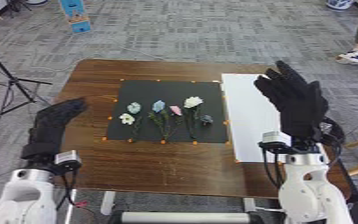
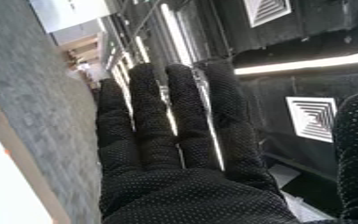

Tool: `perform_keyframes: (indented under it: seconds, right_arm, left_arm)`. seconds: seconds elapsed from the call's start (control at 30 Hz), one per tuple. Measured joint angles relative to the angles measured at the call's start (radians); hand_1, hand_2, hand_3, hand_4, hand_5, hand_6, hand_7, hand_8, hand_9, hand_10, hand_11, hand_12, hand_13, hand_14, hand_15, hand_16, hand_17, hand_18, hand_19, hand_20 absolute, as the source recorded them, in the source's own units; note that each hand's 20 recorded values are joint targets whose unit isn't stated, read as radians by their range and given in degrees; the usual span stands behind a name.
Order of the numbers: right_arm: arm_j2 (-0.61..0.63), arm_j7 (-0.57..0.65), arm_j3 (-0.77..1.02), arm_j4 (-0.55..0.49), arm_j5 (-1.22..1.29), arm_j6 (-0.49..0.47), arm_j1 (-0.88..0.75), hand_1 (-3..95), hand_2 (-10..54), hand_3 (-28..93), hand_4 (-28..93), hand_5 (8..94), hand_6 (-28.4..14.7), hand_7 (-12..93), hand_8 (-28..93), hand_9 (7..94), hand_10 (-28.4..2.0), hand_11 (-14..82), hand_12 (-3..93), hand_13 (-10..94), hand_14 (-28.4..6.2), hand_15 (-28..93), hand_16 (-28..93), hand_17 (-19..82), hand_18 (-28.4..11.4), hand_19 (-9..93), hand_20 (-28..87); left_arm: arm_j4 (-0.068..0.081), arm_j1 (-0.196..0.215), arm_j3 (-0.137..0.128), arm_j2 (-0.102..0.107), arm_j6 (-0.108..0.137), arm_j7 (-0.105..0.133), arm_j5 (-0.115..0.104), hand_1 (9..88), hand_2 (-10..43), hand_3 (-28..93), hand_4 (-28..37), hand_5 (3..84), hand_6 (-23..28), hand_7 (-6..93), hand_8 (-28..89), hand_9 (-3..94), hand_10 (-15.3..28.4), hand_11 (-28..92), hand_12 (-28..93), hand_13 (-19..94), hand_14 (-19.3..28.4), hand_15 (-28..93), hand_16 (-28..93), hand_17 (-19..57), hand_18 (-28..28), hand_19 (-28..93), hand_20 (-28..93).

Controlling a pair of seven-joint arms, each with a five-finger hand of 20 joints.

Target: Arrange flowers

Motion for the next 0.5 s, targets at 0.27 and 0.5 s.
perform_keyframes:
  seconds: [0.27, 0.5]
  right_arm:
    - [0.005, 0.009, 0.014, -0.004, -0.004, 0.012, -0.014, 8.7, 7.0, 70, -16, 52.3, -2.5, 10, -8, 49.3, -15.4, 6.5, 14.6, 42, -16.6, 13, 19, 28, -15.0, 10, 36]
    - [0.024, 0.027, 0.049, 0.01, -0.057, -0.067, 0.007, 10.2, 7.5, 67, -14, 45.6, -3.5, 8, -7, 52.6, -16.8, 7.1, 16.3, 63, -16.7, 20, 26, 37, -19.2, 40, 45]
  left_arm:
    - [-0.003, -0.09, -0.039, 0.041, -0.005, 0.013, 0.005, 26.4, 2.5, 72, -25.6, 54.4, 2.7, 16.1, -8, 51.7, 13.9, 19, 12, 39, 14.2, 12, -1, 10.7, 10.1, 13, 21]
    - [-0.022, -0.085, -0.033, 0.038, -0.012, 0.02, 0.004, 26.6, 2.7, 71, -25.4, 54.3, 2.9, 15.7, -8, 51.9, 13.9, 19, 12, 47, 17.1, 22, 1, 10.2, 13.3, 25, 28]
